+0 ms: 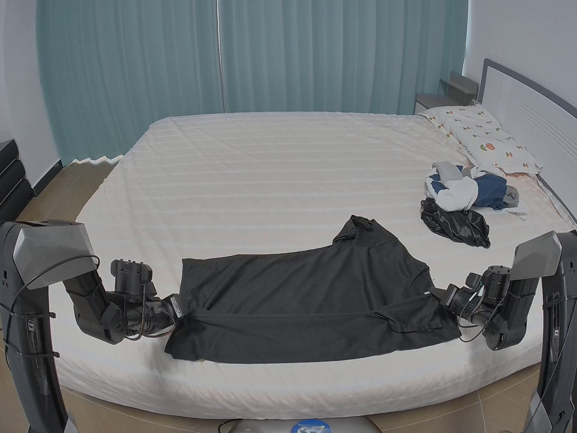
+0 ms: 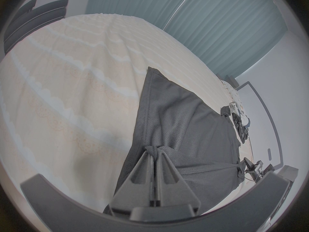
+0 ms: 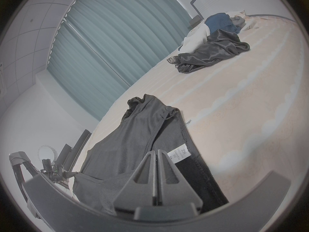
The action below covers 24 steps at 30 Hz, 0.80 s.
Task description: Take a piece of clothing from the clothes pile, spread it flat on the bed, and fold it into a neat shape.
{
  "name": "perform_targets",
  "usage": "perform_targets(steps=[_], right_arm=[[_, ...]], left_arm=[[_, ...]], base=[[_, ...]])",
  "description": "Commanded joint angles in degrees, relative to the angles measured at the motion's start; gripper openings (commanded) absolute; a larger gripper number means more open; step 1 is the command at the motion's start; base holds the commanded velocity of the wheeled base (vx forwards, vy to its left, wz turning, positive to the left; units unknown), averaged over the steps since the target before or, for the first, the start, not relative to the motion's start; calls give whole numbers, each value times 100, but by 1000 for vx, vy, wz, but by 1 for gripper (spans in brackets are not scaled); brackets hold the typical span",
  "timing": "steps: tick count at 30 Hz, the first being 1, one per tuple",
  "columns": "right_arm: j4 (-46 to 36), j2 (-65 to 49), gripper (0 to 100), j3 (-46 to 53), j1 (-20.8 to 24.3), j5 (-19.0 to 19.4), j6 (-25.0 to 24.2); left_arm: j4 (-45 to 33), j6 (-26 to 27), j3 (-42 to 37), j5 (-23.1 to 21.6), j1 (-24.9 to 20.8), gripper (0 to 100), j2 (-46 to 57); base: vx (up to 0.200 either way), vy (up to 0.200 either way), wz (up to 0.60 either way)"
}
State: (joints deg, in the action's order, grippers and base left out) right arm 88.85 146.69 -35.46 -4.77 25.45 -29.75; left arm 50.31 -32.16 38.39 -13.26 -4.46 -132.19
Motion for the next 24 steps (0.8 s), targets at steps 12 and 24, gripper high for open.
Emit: perform_targets(steps=[12, 24], right_arm=[[19, 281, 100, -136, 116, 3, 30], [63, -141, 100, 31, -156, 21, -893]], left_arm=[[5, -10, 11, 140, -28, 100, -34], [-21, -273, -16, 34, 306, 100, 308]], base=[[0, 0, 0], [0, 0, 0]])
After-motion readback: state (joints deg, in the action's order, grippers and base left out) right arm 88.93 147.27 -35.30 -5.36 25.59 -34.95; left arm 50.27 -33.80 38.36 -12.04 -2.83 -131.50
